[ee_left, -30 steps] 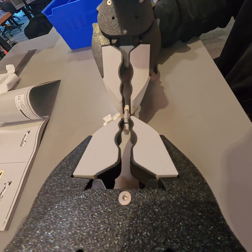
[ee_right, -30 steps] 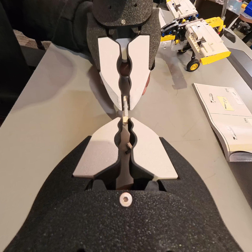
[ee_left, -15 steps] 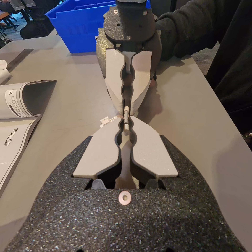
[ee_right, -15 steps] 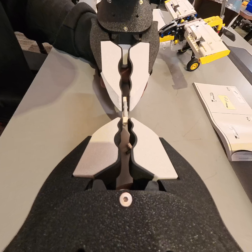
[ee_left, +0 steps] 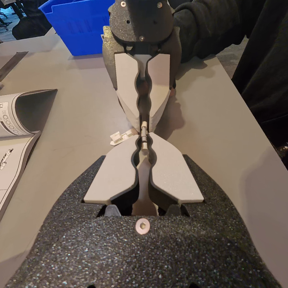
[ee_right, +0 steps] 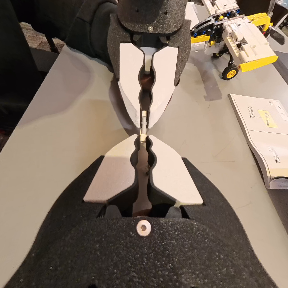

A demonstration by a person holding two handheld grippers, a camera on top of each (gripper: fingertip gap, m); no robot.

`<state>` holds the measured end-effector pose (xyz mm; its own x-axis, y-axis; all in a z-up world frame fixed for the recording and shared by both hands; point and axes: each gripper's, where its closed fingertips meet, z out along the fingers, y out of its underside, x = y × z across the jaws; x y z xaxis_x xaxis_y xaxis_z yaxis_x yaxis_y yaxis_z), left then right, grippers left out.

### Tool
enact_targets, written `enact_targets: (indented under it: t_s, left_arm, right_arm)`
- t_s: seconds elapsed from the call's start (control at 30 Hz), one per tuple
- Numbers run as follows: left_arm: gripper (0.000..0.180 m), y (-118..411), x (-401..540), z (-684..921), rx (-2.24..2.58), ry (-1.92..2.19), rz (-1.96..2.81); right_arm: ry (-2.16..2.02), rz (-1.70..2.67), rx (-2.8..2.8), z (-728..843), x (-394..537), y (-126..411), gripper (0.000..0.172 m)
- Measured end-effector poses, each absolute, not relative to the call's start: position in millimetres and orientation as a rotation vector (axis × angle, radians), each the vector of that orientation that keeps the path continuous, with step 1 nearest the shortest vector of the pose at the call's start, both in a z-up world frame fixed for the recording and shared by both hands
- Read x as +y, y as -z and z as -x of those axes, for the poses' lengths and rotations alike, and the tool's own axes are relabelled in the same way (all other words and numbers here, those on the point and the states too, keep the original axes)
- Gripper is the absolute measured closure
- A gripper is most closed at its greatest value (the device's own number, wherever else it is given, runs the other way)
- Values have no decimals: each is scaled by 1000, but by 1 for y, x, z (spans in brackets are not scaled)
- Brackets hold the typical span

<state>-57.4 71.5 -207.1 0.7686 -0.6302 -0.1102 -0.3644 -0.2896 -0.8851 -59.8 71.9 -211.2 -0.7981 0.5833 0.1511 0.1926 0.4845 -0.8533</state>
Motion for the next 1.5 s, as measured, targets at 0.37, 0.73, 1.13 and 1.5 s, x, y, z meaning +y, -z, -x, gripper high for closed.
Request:
enact_targets:
  t_s: [0.37,0.73,1.13,1.5]
  left_arm:
    - [174,208,66,50,836,368,1890]
    - [173,227,75,44,895,245,1988]
    - [174,210,76,47,806,308,1909]
    - [174,193,75,36,800,350,1806]
  right_arm:
    - [-1285,547,-2340,52,65,210,165]
    - [-1227,542,-2297,55,65,208,165]
    - [-1389,609,-2206,58,69,193,165]
    - [-1750,684,-2245,47,68,177,164]
